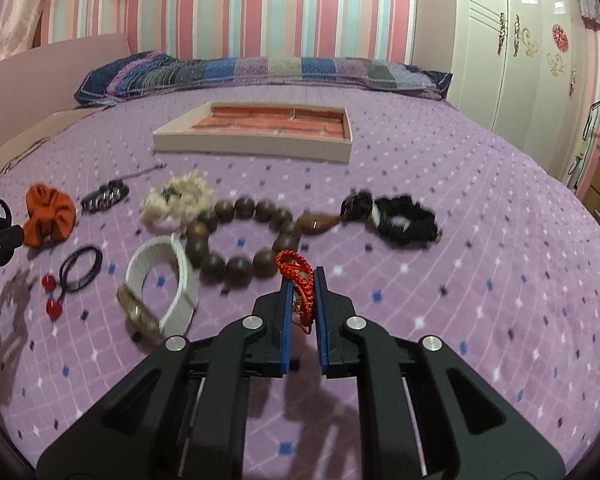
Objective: Organize jewelry
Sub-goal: 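Close the right tool on the red charm while the left tool grips the black claw clip, then carry the red charm and claw clip into the brick tray with both tools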
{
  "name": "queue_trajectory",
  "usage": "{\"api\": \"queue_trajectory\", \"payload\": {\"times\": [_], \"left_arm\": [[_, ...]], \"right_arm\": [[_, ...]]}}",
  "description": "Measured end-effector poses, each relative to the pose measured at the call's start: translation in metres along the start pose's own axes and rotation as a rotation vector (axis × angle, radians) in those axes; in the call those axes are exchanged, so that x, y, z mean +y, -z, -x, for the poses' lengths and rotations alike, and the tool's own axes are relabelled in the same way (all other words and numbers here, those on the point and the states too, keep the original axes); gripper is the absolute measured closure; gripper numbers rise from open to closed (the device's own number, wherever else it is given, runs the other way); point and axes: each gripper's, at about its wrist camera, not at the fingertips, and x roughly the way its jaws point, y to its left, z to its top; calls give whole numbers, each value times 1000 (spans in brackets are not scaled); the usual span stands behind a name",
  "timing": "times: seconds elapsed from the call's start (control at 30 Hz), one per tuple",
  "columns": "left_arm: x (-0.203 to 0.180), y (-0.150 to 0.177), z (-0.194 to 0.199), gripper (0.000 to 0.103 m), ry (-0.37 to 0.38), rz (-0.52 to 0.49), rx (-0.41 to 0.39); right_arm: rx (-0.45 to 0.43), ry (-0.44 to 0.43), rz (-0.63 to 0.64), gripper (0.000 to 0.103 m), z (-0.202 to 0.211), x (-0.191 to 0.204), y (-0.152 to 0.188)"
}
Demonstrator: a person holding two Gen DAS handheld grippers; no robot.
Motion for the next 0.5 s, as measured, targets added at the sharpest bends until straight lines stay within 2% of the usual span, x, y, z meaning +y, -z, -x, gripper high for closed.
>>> {"api": "queue_trajectory", "payload": {"times": [0.17,0.37,0.5], "left_arm": [[-9,-35,-8,60,34,-5,-13],[-27,-104,-31,60,84,-19,-52],[-38,-155,-66,60,109,-15,-36]], "right_arm": [[-38,3,-2,92,-9,-7,-33],[-81,-13,-24,92,-31,-16,-93],[-103,-13,-34,92,-56,-22,-137]]}}
